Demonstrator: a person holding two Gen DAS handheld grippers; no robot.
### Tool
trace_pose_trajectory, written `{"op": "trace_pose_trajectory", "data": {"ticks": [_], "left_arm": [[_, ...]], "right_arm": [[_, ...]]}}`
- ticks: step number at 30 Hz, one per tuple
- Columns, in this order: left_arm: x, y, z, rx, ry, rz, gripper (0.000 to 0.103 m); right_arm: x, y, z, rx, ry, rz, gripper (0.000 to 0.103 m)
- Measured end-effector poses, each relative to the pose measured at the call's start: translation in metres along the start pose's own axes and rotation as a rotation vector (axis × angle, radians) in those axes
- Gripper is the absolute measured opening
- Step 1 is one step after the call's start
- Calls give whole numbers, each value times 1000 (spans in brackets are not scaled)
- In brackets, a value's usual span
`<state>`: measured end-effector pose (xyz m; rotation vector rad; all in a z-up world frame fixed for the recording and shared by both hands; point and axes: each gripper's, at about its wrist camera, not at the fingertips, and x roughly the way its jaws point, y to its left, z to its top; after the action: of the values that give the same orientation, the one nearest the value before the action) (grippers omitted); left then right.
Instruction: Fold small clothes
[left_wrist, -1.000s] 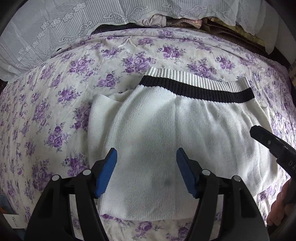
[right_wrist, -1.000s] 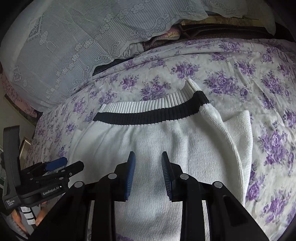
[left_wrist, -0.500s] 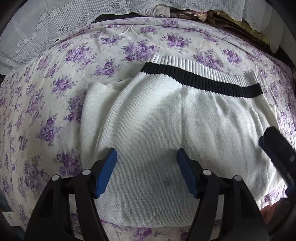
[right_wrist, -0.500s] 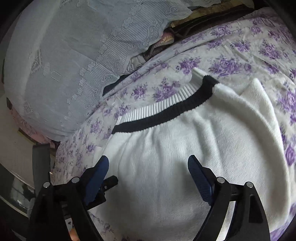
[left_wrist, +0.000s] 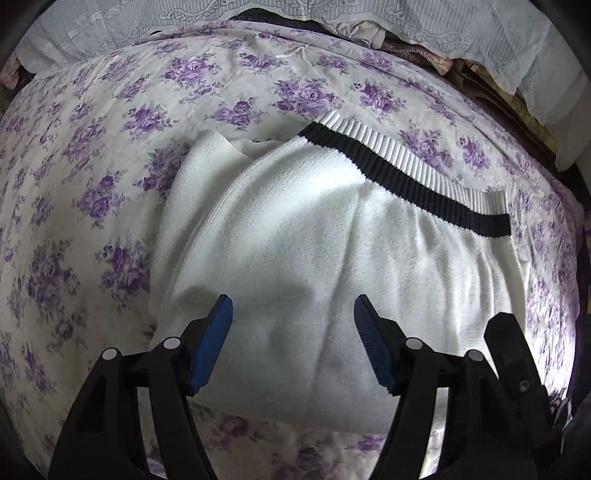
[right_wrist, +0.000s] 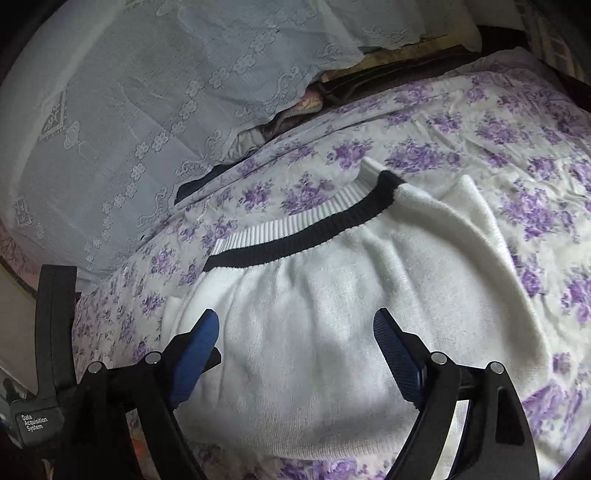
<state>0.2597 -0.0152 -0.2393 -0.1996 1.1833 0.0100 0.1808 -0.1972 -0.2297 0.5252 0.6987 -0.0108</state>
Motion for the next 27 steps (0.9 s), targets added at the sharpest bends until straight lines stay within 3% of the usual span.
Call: {"op": "trace_pose_trajectory", "data": {"ticks": [3, 8, 10, 14, 19, 24, 27], "left_arm": [[-16, -16, -6, -13, -21, -36, 66], [-46, -40, -21, -16, -19, -151, 67], [-61, -48, -28, 0, -34, -161, 68], [-92, -58, -38, 87, -100, -89, 68], [-138, -61, -58, 245, -238, 10, 75], [-167, -42, -77, 300, -280, 3, 81], [-179, -23, -86, 310, -286, 3, 81]], "right_arm": [[-22, -15, 3, 97, -37, 8, 86], [-59, -39, -5, 300, -85, 110, 86], [-77, -39, -5, 305, -123, 106, 86], [-109, -32, 1, 207, -128, 58, 86], [-146, -29, 2, 169, -120, 120, 86], [-187, -22, -2, 148, -170, 99, 88], [-207, -23, -8, 184, -190, 69, 94]]}}
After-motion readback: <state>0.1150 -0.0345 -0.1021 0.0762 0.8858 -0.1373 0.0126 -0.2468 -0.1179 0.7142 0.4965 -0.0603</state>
